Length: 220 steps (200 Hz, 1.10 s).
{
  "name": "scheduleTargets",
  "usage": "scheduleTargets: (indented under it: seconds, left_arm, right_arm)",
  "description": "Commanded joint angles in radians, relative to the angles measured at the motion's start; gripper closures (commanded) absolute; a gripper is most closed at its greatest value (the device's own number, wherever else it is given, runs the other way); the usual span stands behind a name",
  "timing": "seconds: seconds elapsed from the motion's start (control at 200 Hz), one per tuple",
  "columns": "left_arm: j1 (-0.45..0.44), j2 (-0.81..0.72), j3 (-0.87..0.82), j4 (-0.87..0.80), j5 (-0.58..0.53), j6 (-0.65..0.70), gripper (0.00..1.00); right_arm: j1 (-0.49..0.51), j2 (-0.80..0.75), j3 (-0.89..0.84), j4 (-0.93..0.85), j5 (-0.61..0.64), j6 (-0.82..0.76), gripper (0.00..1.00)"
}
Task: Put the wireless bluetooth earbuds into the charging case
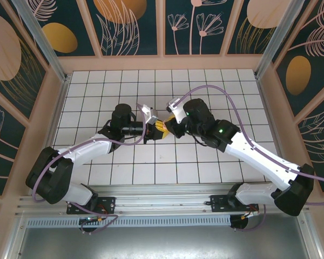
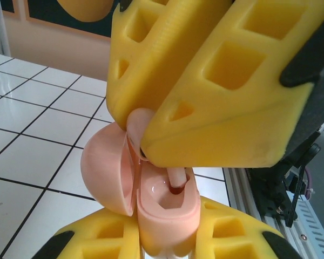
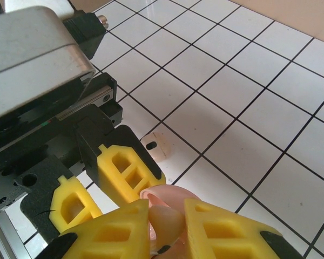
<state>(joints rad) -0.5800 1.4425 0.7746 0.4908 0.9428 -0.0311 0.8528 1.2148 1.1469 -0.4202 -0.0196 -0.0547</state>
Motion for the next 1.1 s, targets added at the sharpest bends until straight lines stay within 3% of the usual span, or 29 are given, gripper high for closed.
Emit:
scheduleTargets:
  seconds: [0.0, 0.696, 0.956, 1.096]
  left_arm:
    - [-0.004, -0.028, 0.034, 0.045, 0.024, -0.012, 0.82]
    - [-0.004, -0.040, 0.032, 0.057, 0.021, -0.018, 0.81]
    - [-0.003, -0.046, 0.028, 0.047, 0.018, -0.008, 0.81]
    - [-0.003, -0.052, 0.018, 0.031, 0.003, 0.025, 0.81]
  right_arm:
    - [0.013, 0.006, -0.004, 0.001, 0.028, -0.023, 0.79]
    - [0.028, -0.032, -0.056, -0.011, -0.091, -0.056, 0.73]
    - [0.016, -0.067, -0.054, 0.028, -0.072, -0.007, 0.64]
    - [-0.029, -0.119, -0.058, 0.071, -0.140, 0.049, 0.55]
